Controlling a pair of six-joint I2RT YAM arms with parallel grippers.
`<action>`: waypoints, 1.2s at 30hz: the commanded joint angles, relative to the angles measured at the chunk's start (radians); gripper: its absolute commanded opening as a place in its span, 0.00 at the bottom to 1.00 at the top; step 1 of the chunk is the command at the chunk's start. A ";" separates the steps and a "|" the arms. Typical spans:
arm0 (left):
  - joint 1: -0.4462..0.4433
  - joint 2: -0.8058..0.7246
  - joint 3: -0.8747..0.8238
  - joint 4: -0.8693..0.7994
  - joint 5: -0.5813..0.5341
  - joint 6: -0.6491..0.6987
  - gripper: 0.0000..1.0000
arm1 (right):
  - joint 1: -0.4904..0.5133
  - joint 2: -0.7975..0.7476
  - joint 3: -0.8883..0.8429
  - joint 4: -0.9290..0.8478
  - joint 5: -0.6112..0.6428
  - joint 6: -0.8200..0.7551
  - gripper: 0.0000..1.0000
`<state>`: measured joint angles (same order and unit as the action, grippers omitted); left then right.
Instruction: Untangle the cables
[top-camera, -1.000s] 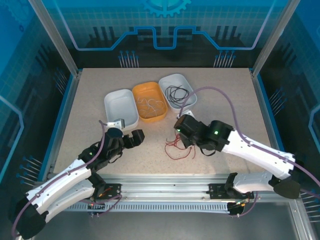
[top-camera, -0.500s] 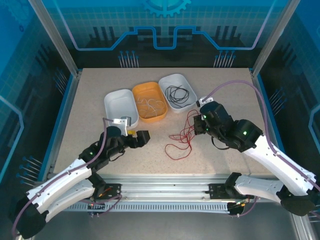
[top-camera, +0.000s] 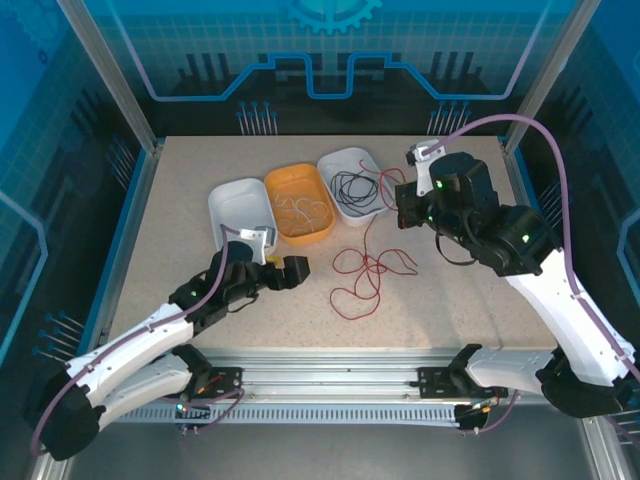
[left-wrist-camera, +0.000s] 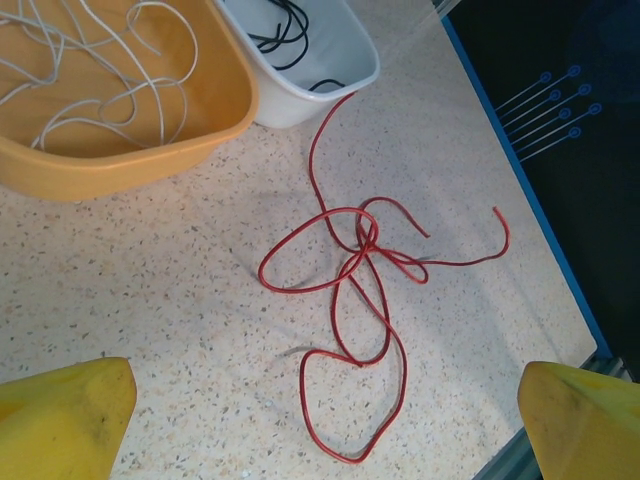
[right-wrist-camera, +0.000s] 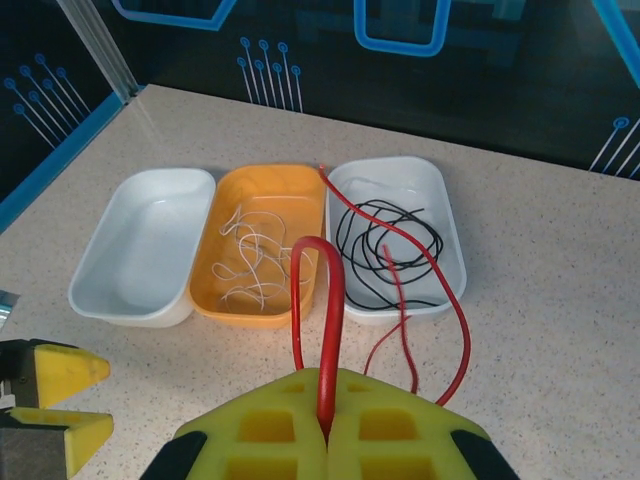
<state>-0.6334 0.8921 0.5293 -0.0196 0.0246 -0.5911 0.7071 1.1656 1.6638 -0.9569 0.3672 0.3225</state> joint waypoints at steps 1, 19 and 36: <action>-0.006 0.008 0.028 0.043 0.039 0.033 0.99 | -0.027 0.012 0.050 -0.041 -0.036 -0.044 0.00; -0.005 -0.102 0.014 -0.081 -0.212 -0.061 0.99 | -0.047 0.152 0.045 0.179 -0.432 -0.018 0.00; -0.004 -0.591 0.086 -0.514 -0.657 -0.115 0.99 | 0.180 0.792 0.510 0.315 -0.302 -0.126 0.00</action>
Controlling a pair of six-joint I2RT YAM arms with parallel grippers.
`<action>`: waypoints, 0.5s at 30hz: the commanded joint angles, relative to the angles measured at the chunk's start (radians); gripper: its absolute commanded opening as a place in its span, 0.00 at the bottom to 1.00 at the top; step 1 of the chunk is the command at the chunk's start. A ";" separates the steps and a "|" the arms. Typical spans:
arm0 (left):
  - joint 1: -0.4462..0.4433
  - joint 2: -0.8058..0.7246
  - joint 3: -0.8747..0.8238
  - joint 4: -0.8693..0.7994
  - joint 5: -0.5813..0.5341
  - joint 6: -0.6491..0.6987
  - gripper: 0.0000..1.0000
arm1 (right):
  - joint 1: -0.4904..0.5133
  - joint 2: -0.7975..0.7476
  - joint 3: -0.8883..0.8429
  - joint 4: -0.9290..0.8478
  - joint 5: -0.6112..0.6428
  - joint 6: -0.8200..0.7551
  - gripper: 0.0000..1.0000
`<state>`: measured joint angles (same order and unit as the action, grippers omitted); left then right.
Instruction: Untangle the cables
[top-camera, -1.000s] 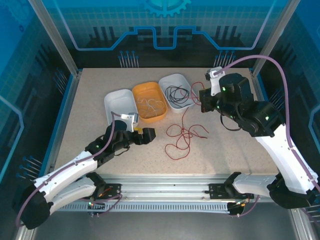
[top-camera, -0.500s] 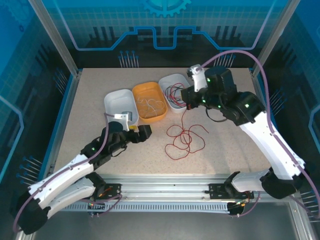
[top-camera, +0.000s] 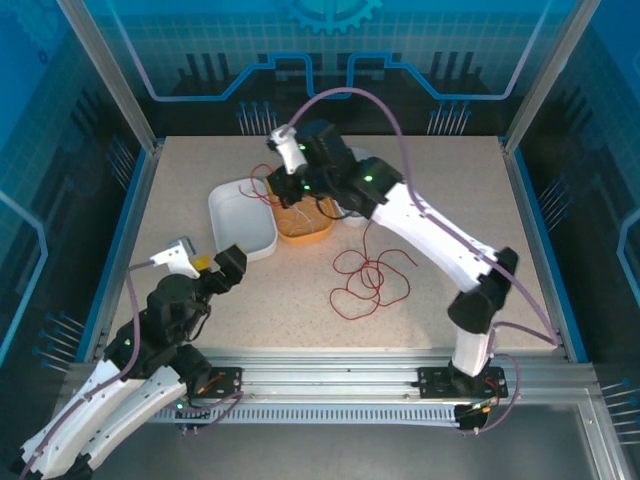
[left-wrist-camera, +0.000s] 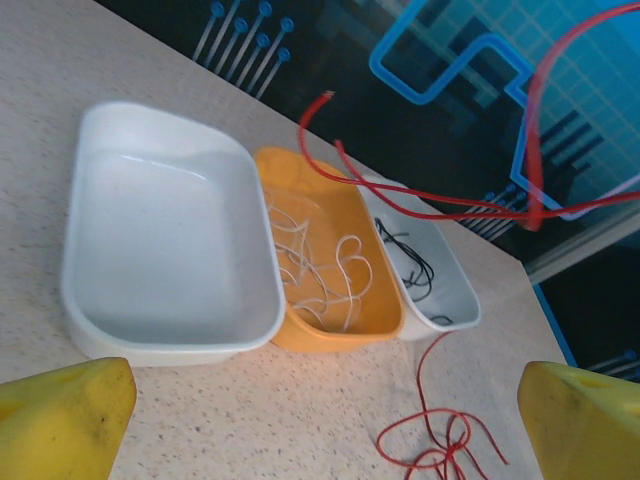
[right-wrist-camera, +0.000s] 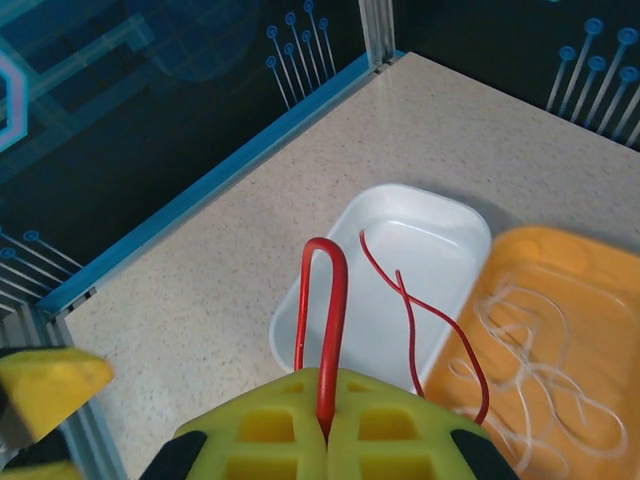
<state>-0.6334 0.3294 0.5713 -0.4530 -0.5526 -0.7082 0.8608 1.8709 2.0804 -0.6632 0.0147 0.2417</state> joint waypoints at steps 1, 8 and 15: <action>-0.003 -0.034 0.049 -0.089 -0.083 0.004 0.99 | 0.032 0.125 0.132 0.016 0.069 -0.050 0.00; -0.004 -0.060 0.068 -0.138 -0.093 0.002 0.99 | 0.037 0.401 0.394 -0.006 0.092 -0.054 0.00; -0.004 -0.063 0.071 -0.136 -0.089 0.011 0.99 | 0.028 0.520 0.398 0.087 0.153 -0.070 0.00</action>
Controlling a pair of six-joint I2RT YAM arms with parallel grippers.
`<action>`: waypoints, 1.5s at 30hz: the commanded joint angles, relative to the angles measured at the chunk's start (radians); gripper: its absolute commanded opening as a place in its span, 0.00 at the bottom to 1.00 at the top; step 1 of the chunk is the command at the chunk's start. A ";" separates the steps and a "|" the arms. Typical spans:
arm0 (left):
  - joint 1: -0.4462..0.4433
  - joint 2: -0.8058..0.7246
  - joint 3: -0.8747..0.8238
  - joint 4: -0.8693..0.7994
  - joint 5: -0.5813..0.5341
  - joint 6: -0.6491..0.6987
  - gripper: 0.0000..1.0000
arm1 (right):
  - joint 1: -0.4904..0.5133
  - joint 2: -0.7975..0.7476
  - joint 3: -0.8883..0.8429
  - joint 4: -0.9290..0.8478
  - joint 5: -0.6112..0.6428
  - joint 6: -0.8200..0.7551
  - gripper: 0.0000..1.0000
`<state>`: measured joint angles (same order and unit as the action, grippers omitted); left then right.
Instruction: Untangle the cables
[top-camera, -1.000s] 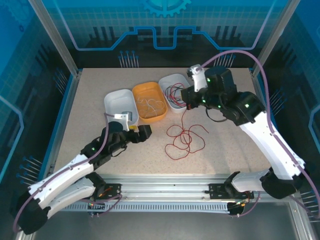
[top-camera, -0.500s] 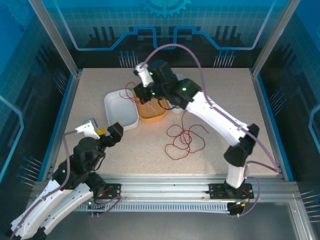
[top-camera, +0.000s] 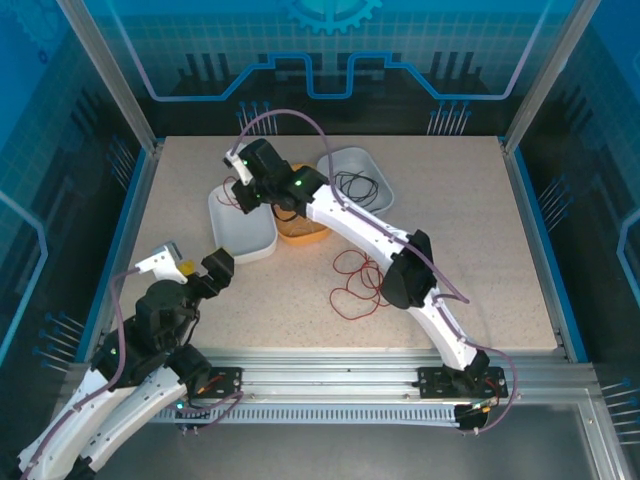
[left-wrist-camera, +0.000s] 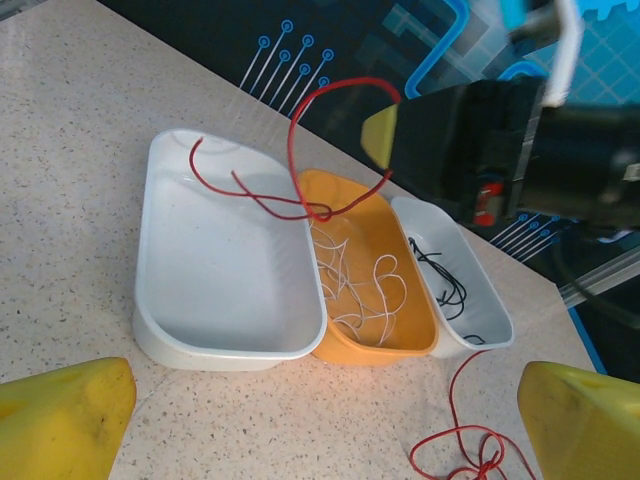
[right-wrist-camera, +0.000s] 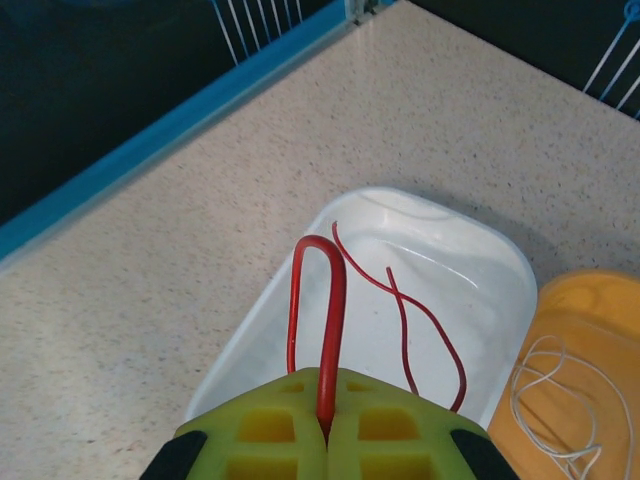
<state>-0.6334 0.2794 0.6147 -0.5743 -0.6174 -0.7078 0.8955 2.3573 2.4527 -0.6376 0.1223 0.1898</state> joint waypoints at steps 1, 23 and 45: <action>-0.004 -0.013 0.026 -0.015 -0.024 0.010 0.99 | -0.009 0.044 0.022 0.071 0.050 -0.017 0.00; -0.005 0.032 0.016 0.025 0.022 0.025 0.99 | -0.014 0.017 -0.170 0.087 -0.060 0.009 0.40; -0.001 0.476 0.077 0.235 0.413 0.212 0.99 | -0.117 -0.771 -1.127 0.222 0.183 0.243 0.99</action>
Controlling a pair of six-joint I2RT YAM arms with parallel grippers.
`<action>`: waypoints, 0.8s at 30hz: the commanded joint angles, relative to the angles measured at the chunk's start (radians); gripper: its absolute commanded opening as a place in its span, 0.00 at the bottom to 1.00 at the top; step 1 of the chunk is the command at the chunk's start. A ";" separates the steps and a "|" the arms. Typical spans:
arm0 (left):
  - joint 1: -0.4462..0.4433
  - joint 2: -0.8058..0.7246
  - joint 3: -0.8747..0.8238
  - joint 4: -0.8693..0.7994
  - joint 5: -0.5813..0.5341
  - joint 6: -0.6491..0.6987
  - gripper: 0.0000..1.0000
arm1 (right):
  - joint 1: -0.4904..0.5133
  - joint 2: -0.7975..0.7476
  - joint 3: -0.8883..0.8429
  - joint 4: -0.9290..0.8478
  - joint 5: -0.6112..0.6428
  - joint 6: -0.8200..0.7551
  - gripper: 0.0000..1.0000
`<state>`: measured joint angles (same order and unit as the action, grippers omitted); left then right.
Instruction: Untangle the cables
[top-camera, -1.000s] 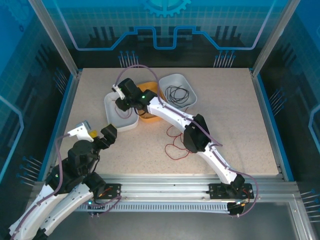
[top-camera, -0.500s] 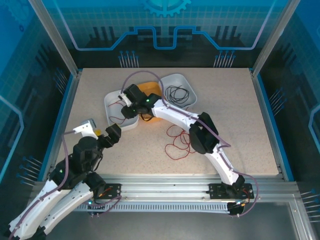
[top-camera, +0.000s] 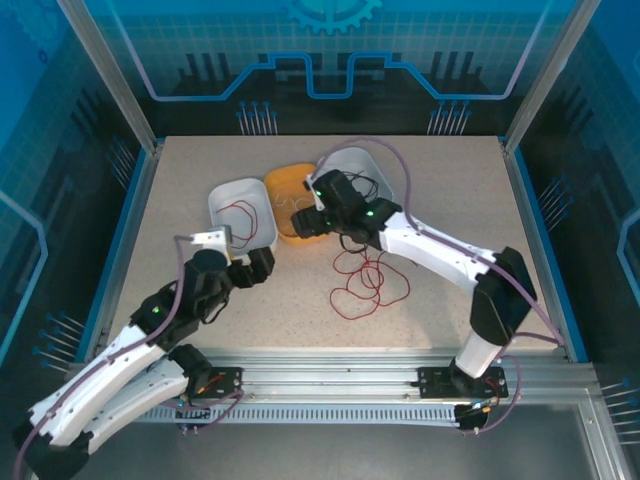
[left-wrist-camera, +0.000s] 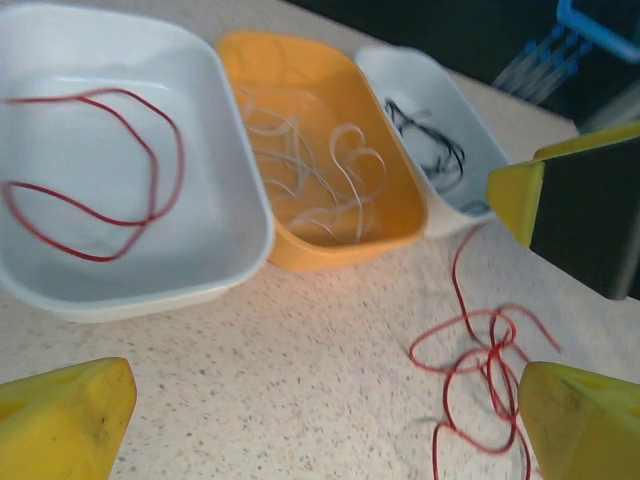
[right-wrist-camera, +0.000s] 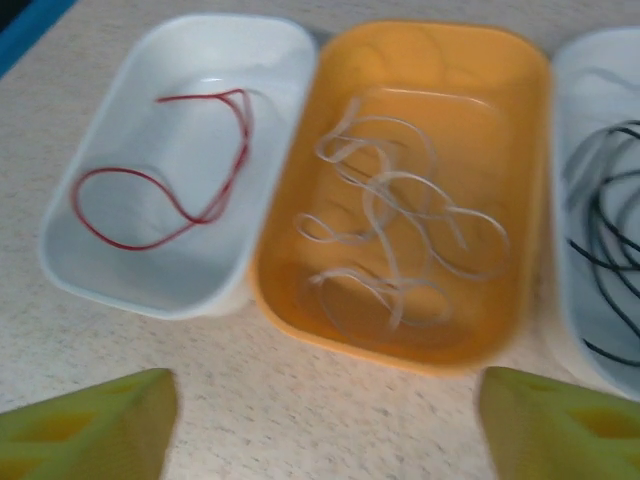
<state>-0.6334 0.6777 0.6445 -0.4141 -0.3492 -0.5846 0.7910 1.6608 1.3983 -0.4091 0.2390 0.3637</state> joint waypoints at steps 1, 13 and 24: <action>-0.002 0.134 0.060 0.087 0.189 0.111 0.99 | -0.018 -0.108 -0.109 -0.019 0.081 0.087 1.00; -0.004 0.681 0.180 0.344 0.546 0.261 0.84 | -0.149 -0.470 -0.425 -0.161 0.205 0.260 1.00; -0.028 1.050 0.368 0.353 0.547 0.429 0.64 | -0.297 -0.690 -0.572 -0.206 0.152 0.302 1.00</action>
<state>-0.6529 1.6840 0.9619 -0.0772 0.1726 -0.2272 0.5098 1.0046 0.8448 -0.5842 0.3912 0.6342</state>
